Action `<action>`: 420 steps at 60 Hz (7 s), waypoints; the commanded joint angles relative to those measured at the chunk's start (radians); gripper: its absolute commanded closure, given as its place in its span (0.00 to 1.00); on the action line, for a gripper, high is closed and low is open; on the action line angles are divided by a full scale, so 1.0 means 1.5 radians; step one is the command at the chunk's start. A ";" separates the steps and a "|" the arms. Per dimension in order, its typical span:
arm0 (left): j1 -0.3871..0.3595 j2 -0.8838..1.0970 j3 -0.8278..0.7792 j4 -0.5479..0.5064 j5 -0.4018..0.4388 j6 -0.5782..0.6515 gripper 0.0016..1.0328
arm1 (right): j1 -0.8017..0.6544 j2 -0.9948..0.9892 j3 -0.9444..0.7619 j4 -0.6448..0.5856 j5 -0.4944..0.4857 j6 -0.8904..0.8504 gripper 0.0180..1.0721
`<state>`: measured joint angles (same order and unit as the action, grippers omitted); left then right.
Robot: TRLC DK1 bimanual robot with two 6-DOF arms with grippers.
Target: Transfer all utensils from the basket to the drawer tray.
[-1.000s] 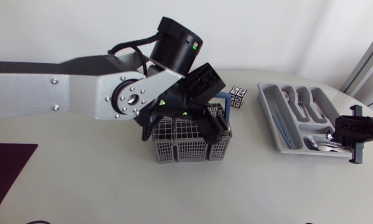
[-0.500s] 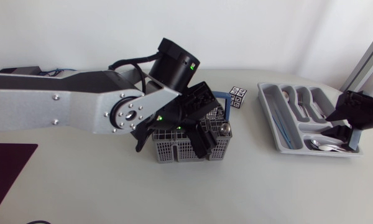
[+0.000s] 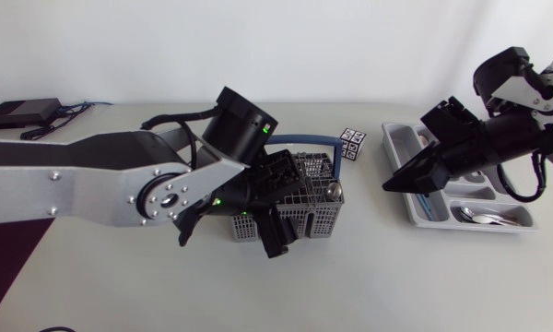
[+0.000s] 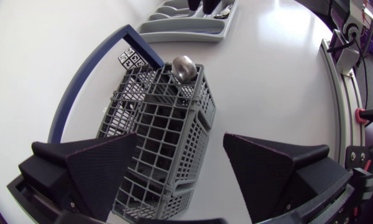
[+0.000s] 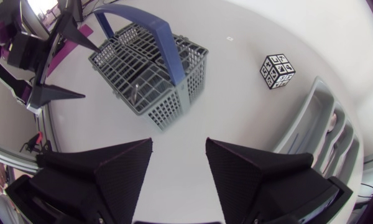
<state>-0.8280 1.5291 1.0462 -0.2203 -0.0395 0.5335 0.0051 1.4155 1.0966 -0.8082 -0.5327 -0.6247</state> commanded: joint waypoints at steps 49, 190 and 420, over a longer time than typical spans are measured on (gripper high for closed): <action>0.024 -0.084 -0.102 0.015 -0.007 0.032 0.05 | 0.180 0.125 0.035 0.096 -0.005 0.274 0.75; -0.021 -0.067 -0.095 0.020 -0.038 0.025 0.05 | -0.366 -0.002 -0.104 0.115 0.140 0.297 0.95; 0.289 -0.228 -0.204 0.095 0.000 0.020 0.04 | 0.236 0.024 -0.119 0.329 0.392 0.363 0.29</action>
<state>-0.4232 1.2362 0.7734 -0.0669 -0.0532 0.6075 0.3695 1.5108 0.9588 -0.3138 0.0364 -0.0750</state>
